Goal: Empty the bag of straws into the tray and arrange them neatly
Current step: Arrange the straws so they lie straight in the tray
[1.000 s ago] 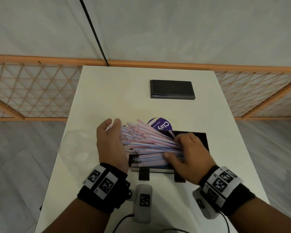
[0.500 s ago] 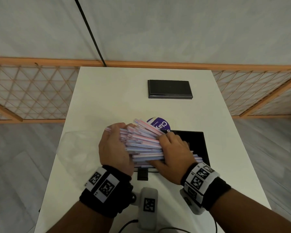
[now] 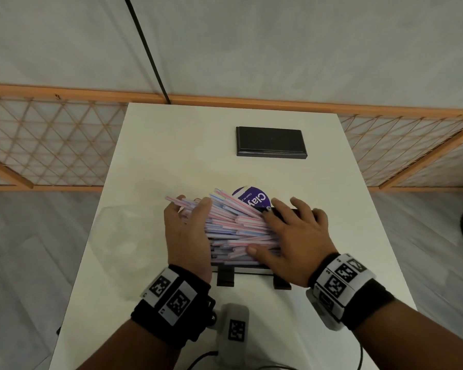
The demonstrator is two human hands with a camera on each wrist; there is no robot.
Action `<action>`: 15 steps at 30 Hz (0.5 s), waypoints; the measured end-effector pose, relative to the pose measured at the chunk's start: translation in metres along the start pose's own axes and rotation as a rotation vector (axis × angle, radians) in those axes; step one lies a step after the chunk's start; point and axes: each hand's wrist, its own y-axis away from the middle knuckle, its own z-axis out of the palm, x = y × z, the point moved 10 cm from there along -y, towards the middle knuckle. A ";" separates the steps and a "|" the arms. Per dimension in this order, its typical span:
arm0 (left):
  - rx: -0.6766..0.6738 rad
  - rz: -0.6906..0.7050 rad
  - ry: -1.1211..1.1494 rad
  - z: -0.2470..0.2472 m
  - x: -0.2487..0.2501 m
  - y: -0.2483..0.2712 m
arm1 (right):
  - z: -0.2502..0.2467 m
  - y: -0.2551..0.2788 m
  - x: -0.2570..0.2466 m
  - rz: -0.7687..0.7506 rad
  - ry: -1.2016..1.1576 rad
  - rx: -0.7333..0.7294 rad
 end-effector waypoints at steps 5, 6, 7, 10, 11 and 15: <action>0.029 -0.025 0.000 -0.004 -0.001 -0.002 | -0.005 0.000 0.004 -0.027 -0.133 0.017; 0.028 -0.027 0.018 -0.005 -0.002 -0.002 | -0.011 0.002 0.004 -0.042 -0.202 0.067; 0.023 -0.030 0.039 -0.005 -0.002 -0.002 | -0.020 0.005 0.004 -0.064 -0.284 0.135; 0.005 -0.053 0.092 -0.004 -0.005 -0.002 | -0.061 0.015 0.005 -0.138 -0.510 0.378; 0.002 -0.059 0.100 -0.004 -0.006 -0.003 | -0.077 0.020 0.006 -0.161 -0.535 0.455; -0.015 -0.064 0.093 -0.004 -0.006 -0.005 | -0.125 0.038 -0.001 -0.253 -0.515 0.593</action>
